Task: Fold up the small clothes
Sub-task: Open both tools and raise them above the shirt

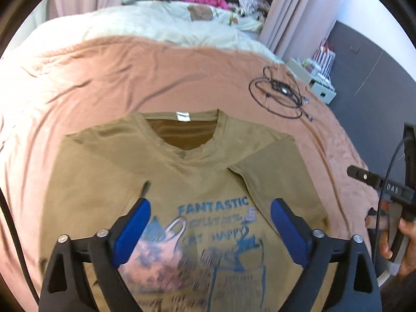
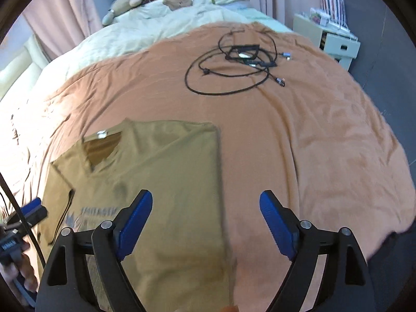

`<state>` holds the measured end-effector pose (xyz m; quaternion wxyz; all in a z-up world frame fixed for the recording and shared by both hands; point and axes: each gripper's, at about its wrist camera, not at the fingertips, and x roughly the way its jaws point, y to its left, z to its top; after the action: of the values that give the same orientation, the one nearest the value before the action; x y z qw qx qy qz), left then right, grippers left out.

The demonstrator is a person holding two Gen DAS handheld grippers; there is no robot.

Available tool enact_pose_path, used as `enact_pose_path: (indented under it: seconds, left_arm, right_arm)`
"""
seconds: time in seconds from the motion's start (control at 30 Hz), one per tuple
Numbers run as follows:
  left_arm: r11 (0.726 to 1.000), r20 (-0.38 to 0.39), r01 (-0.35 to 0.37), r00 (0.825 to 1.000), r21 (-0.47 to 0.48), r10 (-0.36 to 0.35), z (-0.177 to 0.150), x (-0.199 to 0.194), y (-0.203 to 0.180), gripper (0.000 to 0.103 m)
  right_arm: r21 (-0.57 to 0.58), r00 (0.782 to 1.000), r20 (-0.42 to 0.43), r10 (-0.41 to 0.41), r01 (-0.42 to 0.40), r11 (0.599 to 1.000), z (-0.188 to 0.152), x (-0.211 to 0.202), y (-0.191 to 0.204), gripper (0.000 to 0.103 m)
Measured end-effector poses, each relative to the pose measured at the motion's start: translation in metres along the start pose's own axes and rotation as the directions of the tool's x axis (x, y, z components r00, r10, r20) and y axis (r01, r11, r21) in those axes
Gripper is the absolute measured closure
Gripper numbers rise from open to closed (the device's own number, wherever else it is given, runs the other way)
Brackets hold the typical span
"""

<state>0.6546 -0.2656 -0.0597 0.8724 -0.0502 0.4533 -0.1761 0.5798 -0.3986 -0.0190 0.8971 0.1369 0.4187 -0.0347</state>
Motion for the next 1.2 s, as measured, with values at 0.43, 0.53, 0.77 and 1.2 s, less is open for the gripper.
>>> enact_pose_path:
  seconds: [0.43,0.53,0.77,1.2]
  left_arm:
    - [0.999,0.131,-0.025,0.991,0.034,0.02,-0.063,-0.14,0.034,0.006]
    - [0.999,0.143,-0.036,0.989,0.038,0.03,-0.081,-0.163,0.041,0.006]
    - [0.997,0.178,-0.062,0.983,0.042,0.054,-0.127,-0.206,0.053,0.006]
    - [0.994,0.231,-0.104,0.967,-0.02,0.105,-0.218,-0.268,0.081,0.006]
  right_arm:
    - [-0.049,0.993,0.116,0.021,-0.015,0.999,-0.097,-0.127,0.022,0.019]
    - [-0.09,0.99,0.144,0.004,0.009,0.996,-0.119,-0.147,0.028,0.019]
    - [-0.167,0.966,0.251,-0.06,0.104,0.981,-0.171,-0.189,0.053,0.019]
    - [-0.2,0.948,0.318,-0.01,0.077,0.977,-0.259,-0.225,0.047,0.019]
